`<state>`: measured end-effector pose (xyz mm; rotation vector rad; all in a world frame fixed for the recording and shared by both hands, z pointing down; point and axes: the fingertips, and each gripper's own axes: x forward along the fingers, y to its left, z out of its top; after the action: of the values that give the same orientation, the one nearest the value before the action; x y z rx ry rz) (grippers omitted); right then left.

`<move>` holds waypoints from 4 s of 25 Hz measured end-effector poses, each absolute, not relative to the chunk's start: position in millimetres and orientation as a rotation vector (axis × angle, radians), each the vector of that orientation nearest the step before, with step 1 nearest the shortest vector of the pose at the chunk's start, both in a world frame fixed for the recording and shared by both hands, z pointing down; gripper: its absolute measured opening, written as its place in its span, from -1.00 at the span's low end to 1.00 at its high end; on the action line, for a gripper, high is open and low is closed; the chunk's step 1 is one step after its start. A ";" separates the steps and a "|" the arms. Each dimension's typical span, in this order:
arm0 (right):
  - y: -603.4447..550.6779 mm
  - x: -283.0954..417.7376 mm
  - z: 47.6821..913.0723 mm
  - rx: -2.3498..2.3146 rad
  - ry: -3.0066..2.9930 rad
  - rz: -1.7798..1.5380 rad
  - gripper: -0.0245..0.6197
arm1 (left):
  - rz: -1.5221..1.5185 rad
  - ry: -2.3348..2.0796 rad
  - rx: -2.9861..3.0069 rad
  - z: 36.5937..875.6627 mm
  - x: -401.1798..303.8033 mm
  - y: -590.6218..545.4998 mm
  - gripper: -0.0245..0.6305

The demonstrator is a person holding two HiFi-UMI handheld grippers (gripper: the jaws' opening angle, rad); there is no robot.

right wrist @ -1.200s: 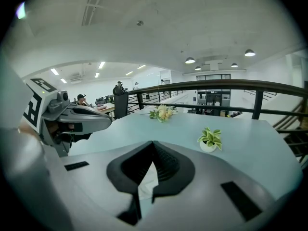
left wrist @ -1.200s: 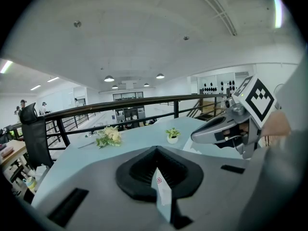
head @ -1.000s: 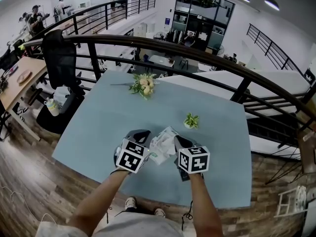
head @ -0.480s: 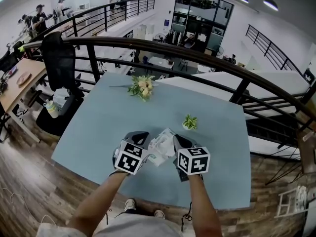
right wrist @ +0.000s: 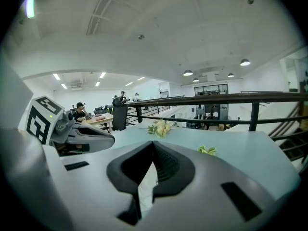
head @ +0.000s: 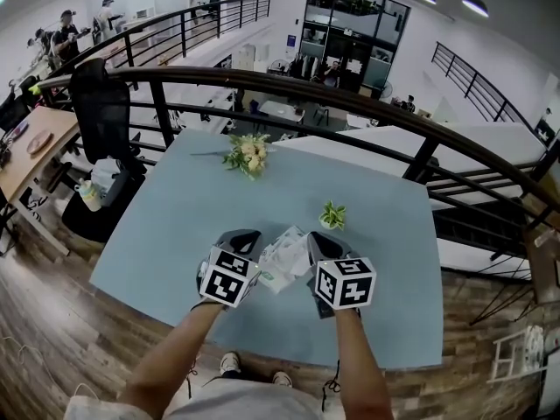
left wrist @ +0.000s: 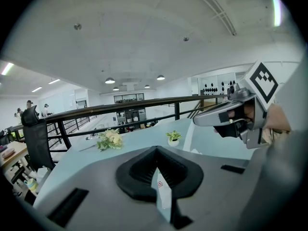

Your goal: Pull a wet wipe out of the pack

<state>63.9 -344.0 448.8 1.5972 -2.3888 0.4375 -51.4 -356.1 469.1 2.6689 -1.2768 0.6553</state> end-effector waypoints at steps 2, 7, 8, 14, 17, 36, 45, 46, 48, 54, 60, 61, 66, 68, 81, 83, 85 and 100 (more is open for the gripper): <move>-342.9 65.7 445.4 1.610 -2.389 0.431 -0.91 | 0.649 -1.277 2.668 466.2 -51.6 -355.9 -0.94; -341.1 69.9 442.2 1.644 -2.386 0.409 -0.91 | 0.625 -1.294 2.665 459.1 -55.7 -359.2 -0.95; -340.8 70.5 440.5 1.652 -2.387 0.404 -0.91 | 0.618 -1.297 2.664 457.2 -56.6 -359.5 -0.95; -340.2 75.3 420.2 1.695 -2.399 0.318 -0.91 | 0.595 -1.302 2.662 452.6 -57.9 -359.1 -0.94; -338.1 83.1 414.9 1.716 -2.388 0.295 -0.91 | 0.590 -1.300 2.666 451.3 -54.2 -357.0 -0.94; -323.0 117.5 393.4 1.833 -2.378 0.275 -0.91 | 0.564 -1.272 2.707 438.1 -30.3 -352.3 -0.95; -311.8 148.9 391.8 1.913 -2.324 0.271 -0.91 | 0.564 -1.224 2.736 436.7 -7.1 -347.8 -0.94; -310.4 152.5 391.7 1.922 -2.317 0.271 -0.91 | 0.566 -1.218 2.739 436.9 -5.0 -347.3 -0.95; -307.1 159.9 390.8 1.942 -2.305 0.272 -0.91 | 0.570 -1.207 2.744 437.4 -0.4 -345.9 -0.94; -296.9 182.5 388.8 1.986 -2.271 0.271 -0.91 | 0.569 -1.180 2.754 437.3 16.3 -342.4 -0.94; -292.7 198.0 394.4 2.013 -2.241 0.281 -0.91 | 0.568 -1.155 2.770 438.6 30.4 -343.1 -0.95; -292.6 199.2 395.4 2.017 -2.237 0.282 -0.91 | 0.569 -1.152 2.771 439.3 31.3 -343.9 -0.94; -291.5 207.2 395.0 2.045 -2.221 0.282 -0.91 | 0.571 -1.141 2.782 438.3 35.9 -348.2 -0.94; -288.5 210.1 394.3 2.052 -2.216 0.282 -0.91 | 0.573 -1.133 2.788 437.3 39.0 -347.3 -0.95; -279.1 216.3 400.5 2.060 -2.182 0.267 -0.91 | 0.574 -1.095 2.818 436.7 56.5 -342.6 -0.94; -279.1 216.2 400.3 2.055 -2.179 0.262 -0.91 | 0.575 -1.097 2.817 435.9 56.7 -342.8 -0.94; -278.9 216.4 400.3 2.055 -2.178 0.263 -0.91 | 0.572 -1.102 2.813 435.0 56.1 -343.3 -0.94; -277.3 220.2 400.0 2.071 -2.166 0.267 -0.91 | 0.557 -1.121 2.804 433.5 50.2 -344.7 -0.94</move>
<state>220.2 -277.3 400.0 2.0706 -2.1657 0.2667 50.2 -344.7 433.5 2.8045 -1.1213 0.5573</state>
